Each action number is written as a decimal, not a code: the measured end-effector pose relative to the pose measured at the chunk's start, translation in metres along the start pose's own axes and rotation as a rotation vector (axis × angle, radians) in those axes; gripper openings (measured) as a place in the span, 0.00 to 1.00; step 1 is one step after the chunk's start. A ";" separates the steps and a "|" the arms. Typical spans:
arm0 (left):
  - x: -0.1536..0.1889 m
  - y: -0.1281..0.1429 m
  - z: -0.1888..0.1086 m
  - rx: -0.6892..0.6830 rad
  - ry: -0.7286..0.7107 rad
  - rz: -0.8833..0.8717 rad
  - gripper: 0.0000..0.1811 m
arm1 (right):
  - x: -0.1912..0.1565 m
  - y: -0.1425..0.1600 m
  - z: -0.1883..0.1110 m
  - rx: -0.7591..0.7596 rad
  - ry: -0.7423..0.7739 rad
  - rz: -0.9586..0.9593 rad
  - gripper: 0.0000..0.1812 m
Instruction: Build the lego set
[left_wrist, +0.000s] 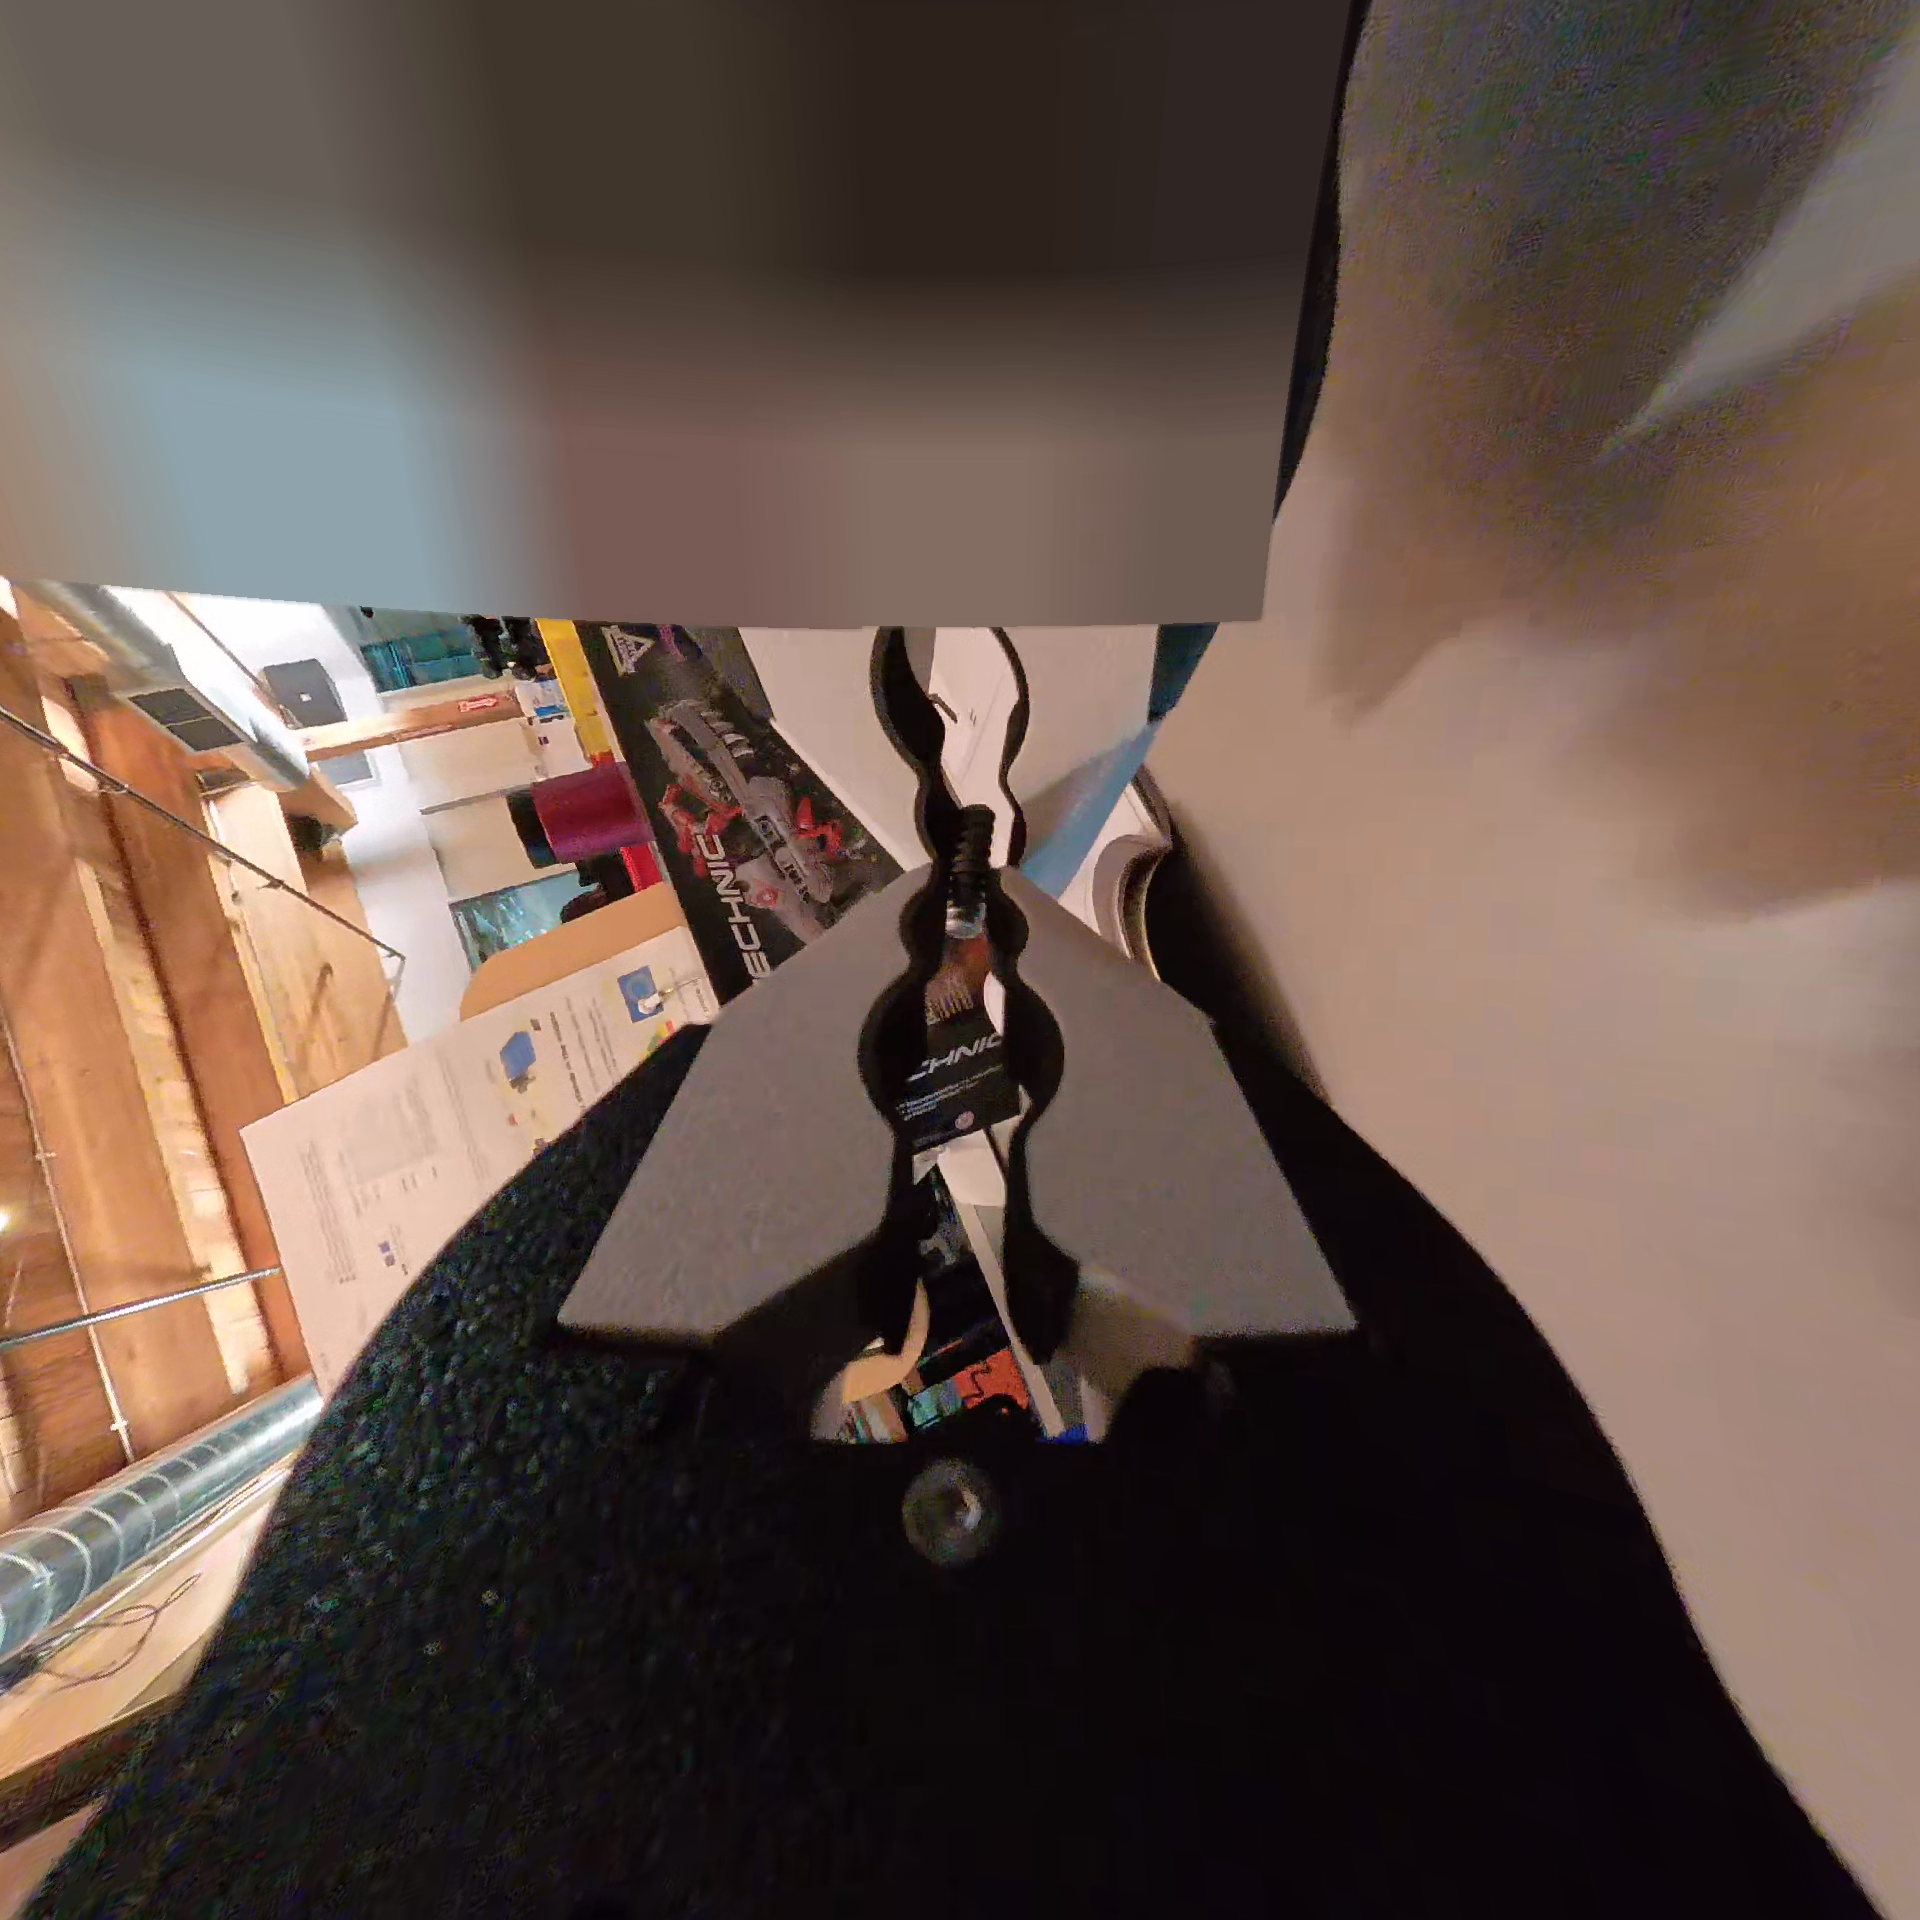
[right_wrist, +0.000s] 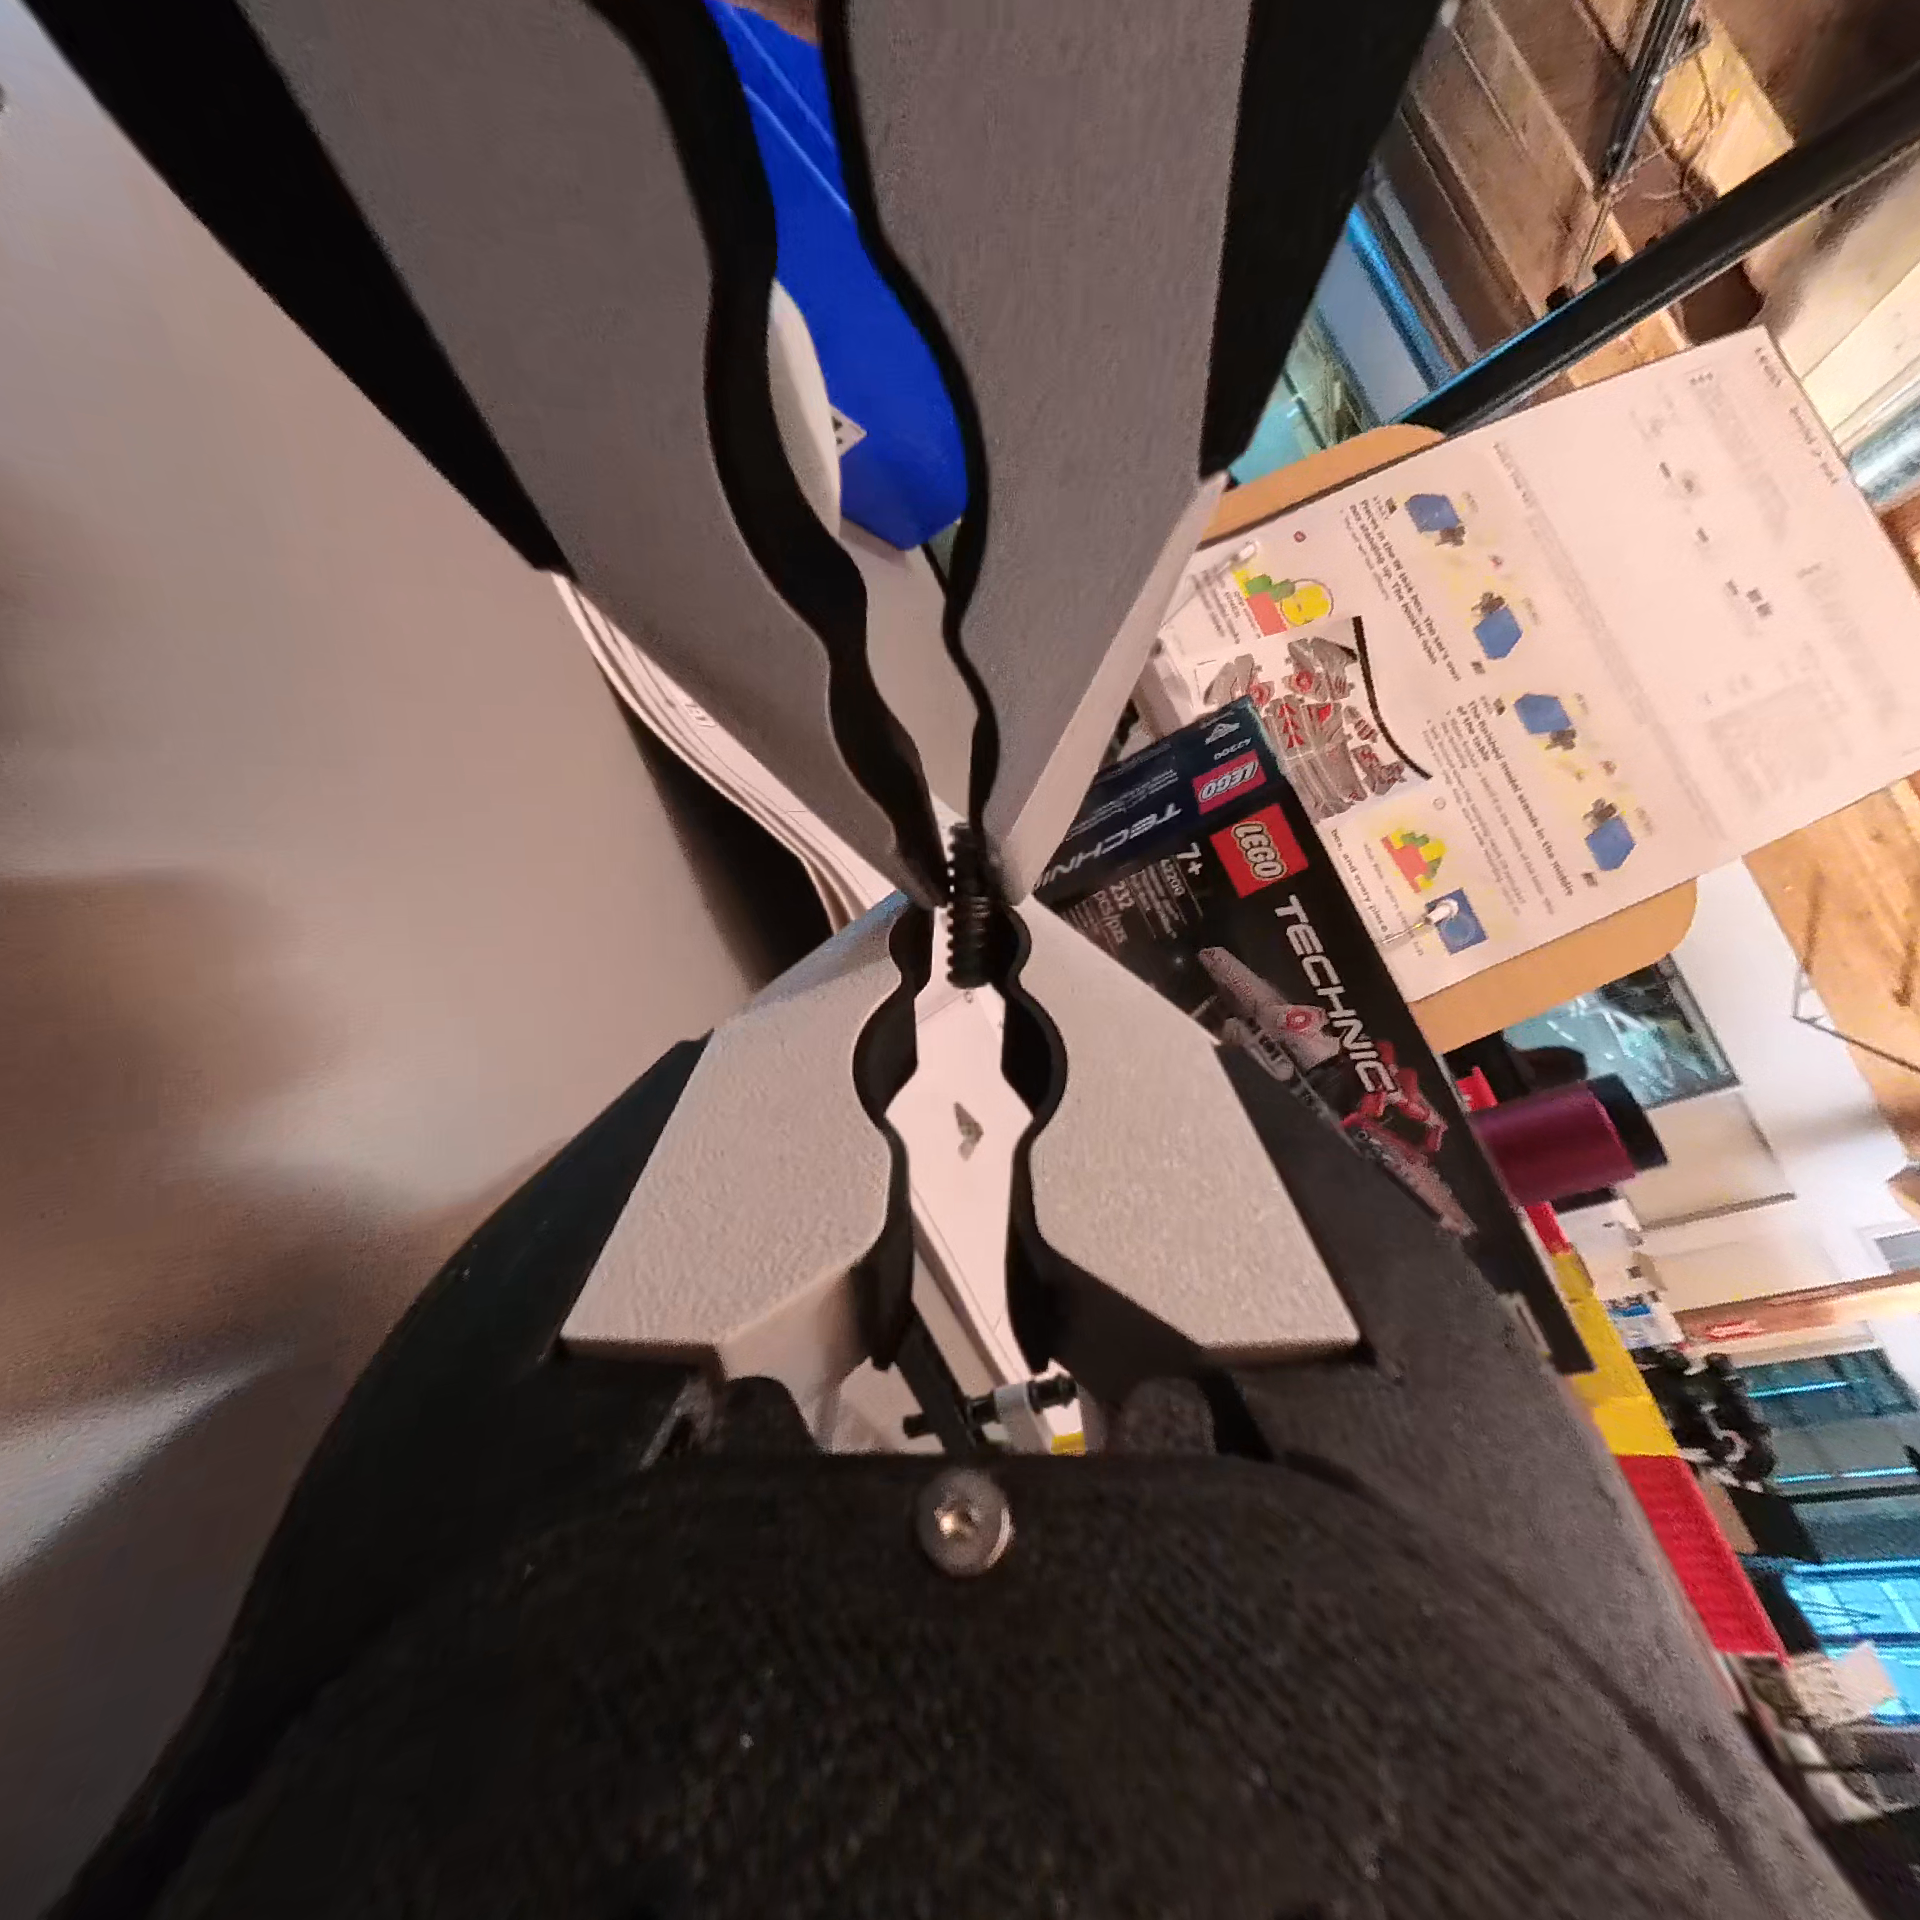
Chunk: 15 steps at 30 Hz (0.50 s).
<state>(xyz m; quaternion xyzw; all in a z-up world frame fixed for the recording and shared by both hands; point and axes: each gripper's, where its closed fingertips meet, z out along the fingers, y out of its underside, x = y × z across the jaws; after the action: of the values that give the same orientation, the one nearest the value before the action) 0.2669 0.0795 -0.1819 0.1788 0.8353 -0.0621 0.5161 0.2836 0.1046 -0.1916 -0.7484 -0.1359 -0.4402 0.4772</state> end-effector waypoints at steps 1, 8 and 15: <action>0.000 -0.003 0.001 -0.002 0.005 0.018 0.03 | 0.000 0.002 -0.001 0.000 0.001 0.018 0.02; -0.023 -0.011 -0.012 0.195 0.026 -0.339 0.16 | 0.018 -0.007 -0.017 0.154 0.064 0.315 0.00; -0.026 -0.030 -0.036 0.455 0.193 -0.774 0.10 | 0.003 -0.025 -0.018 0.305 -0.095 0.538 0.00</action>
<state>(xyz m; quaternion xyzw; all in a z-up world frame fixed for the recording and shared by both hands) 0.2363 0.0560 -0.1448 -0.0325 0.8501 -0.4150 0.3226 0.2600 0.1022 -0.1715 -0.6970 -0.0194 -0.2371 0.6764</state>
